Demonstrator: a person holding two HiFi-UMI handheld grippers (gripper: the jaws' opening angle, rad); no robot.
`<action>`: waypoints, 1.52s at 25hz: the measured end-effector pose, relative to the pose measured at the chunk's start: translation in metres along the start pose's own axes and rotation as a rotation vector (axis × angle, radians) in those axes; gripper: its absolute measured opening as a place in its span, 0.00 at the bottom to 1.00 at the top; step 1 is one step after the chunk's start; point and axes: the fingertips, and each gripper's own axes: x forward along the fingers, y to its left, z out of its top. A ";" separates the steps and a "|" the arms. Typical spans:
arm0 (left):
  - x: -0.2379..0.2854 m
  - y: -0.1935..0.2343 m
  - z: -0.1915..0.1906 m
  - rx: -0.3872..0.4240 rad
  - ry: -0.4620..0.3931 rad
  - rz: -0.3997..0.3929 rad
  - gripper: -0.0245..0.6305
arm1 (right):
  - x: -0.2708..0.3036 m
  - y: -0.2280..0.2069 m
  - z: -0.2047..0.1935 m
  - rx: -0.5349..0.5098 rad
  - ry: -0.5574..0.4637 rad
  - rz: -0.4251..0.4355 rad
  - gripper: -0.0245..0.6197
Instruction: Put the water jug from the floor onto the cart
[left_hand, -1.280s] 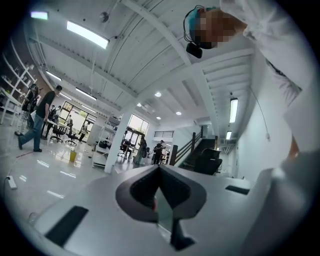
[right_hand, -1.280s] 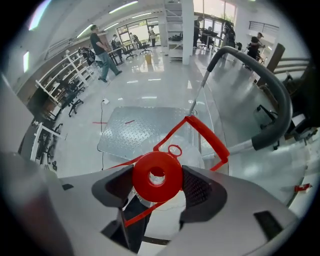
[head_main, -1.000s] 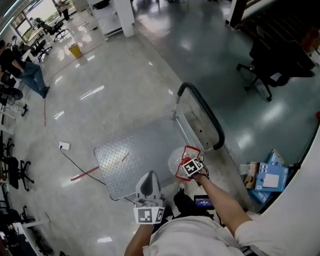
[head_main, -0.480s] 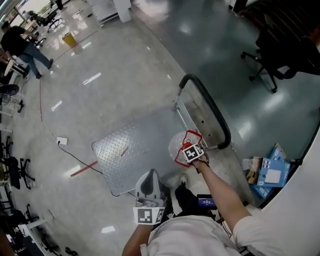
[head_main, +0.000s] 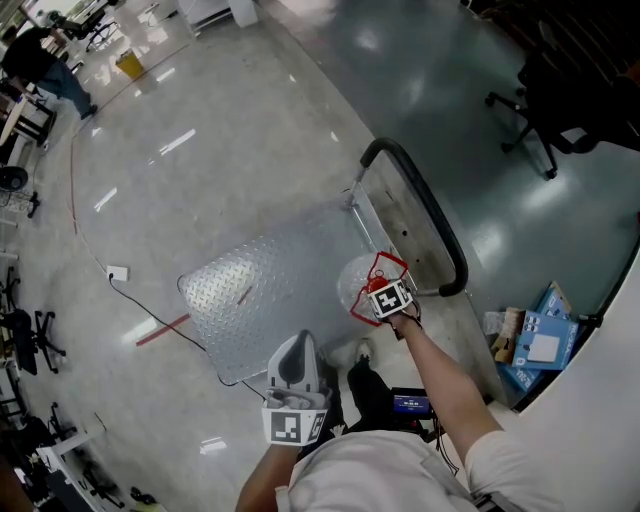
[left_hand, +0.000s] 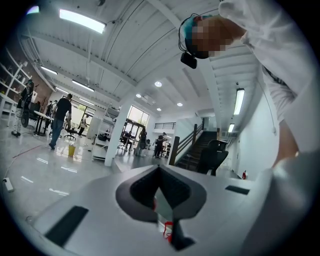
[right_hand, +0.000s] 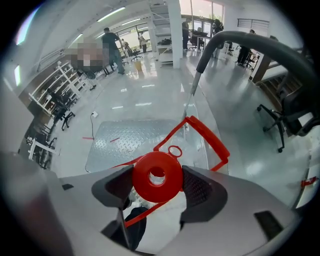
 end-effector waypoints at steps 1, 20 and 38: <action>0.001 0.000 -0.002 -0.003 0.002 0.000 0.04 | 0.000 0.000 -0.002 0.005 0.008 0.002 0.50; 0.004 -0.004 0.005 -0.017 -0.025 -0.021 0.04 | -0.027 -0.003 -0.005 -0.031 -0.020 -0.017 0.50; -0.012 -0.048 0.073 0.018 -0.142 -0.171 0.04 | -0.326 0.022 0.011 0.211 -0.891 -0.199 0.06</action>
